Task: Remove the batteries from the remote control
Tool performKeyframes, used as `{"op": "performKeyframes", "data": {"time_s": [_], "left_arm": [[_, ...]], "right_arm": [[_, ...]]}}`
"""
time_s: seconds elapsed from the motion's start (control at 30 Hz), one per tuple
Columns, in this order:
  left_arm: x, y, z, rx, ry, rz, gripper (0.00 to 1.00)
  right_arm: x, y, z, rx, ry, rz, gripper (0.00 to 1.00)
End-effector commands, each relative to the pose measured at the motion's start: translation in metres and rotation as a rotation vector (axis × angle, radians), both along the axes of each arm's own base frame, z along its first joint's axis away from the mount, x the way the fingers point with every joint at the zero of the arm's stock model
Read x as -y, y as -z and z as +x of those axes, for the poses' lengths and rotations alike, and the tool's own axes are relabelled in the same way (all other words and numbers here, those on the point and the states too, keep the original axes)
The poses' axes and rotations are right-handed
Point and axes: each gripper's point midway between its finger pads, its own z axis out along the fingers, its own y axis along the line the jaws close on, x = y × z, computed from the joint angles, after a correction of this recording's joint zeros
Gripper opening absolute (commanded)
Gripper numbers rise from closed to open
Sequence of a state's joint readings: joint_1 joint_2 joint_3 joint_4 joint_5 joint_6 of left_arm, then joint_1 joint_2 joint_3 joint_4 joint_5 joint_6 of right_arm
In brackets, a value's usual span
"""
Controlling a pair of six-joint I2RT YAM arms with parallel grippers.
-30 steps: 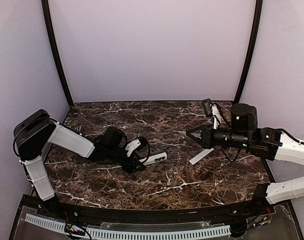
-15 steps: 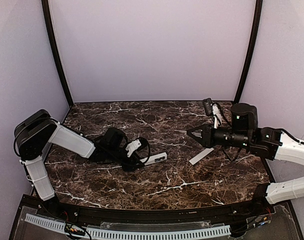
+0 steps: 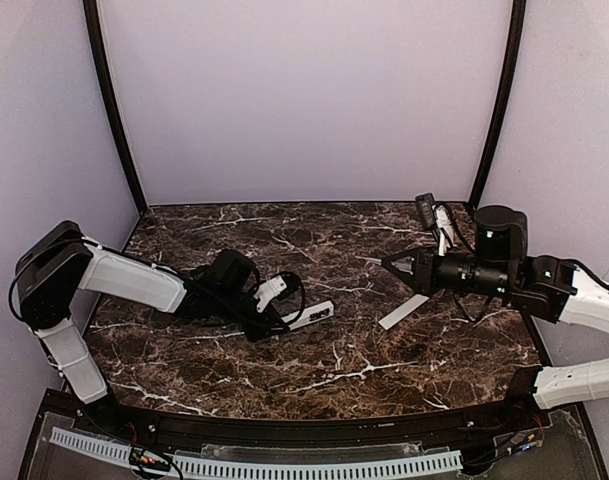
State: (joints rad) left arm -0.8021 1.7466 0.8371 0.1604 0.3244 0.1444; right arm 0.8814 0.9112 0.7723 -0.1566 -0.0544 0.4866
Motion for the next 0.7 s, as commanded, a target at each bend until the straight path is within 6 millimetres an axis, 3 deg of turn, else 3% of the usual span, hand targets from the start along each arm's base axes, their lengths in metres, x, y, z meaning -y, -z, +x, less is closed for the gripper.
{"op": "performKeyframes", "data": {"time_s": [0.0,0.4,0.57,0.67], "left_arm": [[0.001,-0.046,0.000,-0.020,-0.060,-0.035,0.00],[-0.017,-0.116,-0.010,-0.074,-0.084,-0.018,0.00],[-0.018,-0.145,0.005,-0.116,-0.070,-0.088,0.00],[-0.013,-0.148,0.016,-0.141,-0.064,-0.120,0.00]], "right_arm": [[0.005,-0.015,0.002,0.047,0.000,-0.011,0.00],[0.003,-0.030,0.003,0.091,-0.028,-0.053,0.00],[0.005,-0.038,0.003,0.107,-0.021,-0.050,0.00],[0.010,-0.044,0.001,0.106,-0.010,-0.065,0.00]]}}
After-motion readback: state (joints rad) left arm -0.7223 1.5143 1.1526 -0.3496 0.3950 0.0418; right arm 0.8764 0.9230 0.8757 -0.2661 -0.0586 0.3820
